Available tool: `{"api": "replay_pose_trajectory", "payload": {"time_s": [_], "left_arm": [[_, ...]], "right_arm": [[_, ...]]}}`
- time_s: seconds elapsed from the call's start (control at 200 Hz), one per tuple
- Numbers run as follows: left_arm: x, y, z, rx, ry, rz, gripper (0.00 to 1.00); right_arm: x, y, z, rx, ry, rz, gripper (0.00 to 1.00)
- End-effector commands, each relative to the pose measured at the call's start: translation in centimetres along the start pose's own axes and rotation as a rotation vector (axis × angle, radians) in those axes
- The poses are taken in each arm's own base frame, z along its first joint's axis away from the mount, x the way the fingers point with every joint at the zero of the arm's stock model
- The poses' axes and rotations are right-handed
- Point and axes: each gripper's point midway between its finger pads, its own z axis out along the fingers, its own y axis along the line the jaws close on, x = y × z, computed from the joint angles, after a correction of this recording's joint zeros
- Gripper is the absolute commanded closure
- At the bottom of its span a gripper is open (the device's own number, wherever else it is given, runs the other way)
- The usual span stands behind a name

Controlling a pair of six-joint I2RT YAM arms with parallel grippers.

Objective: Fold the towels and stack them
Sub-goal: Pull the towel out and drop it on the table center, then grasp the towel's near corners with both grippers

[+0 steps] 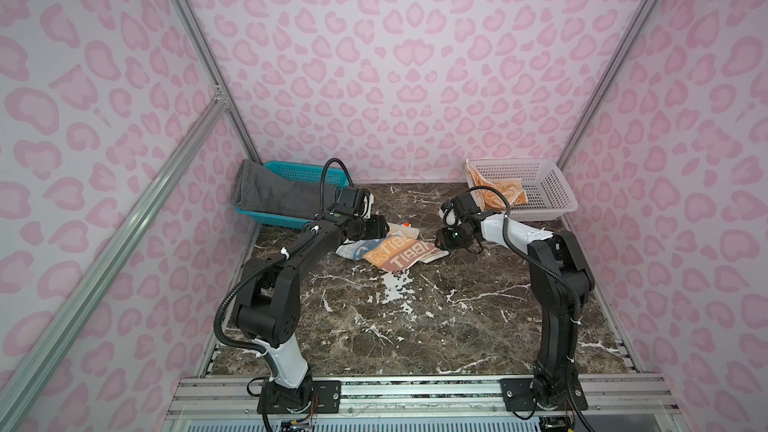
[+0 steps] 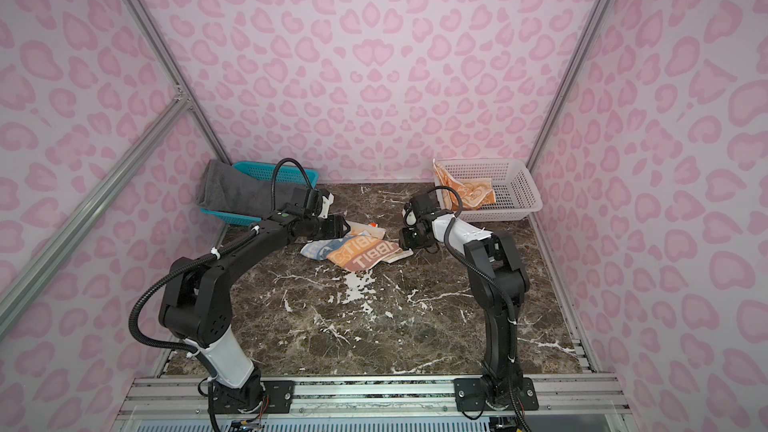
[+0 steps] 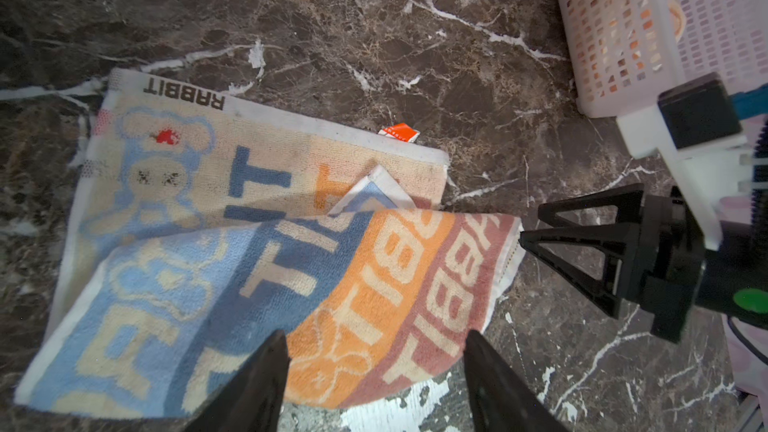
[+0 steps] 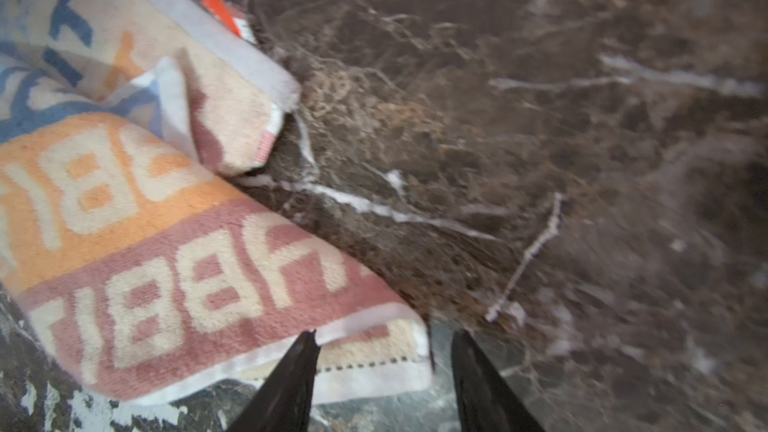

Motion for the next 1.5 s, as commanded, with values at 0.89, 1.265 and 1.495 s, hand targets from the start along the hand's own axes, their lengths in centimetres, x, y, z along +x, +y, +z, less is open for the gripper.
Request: {"api": "replay_pose_trajectory", "payload": {"time_s": [0.89,1.265,1.495], "left_arm": [[16.5,-1.6,4.1,0.197,0.462,-0.058,0.94],[7.0,-4.8,-1.0,0.164,0.209,0.027,0.65],[0.2,-1.4,-0.7,-0.033,0.113,0.077,0.25]], "right_arm": [[7.7,-3.3,-4.9,0.139,0.214,-0.084,0.91],[2.4,1.5,-3.1,-0.009,0.075,0.043,0.65],[2.6,1.9,-1.5,0.057,0.009,0.223,0.46]]}}
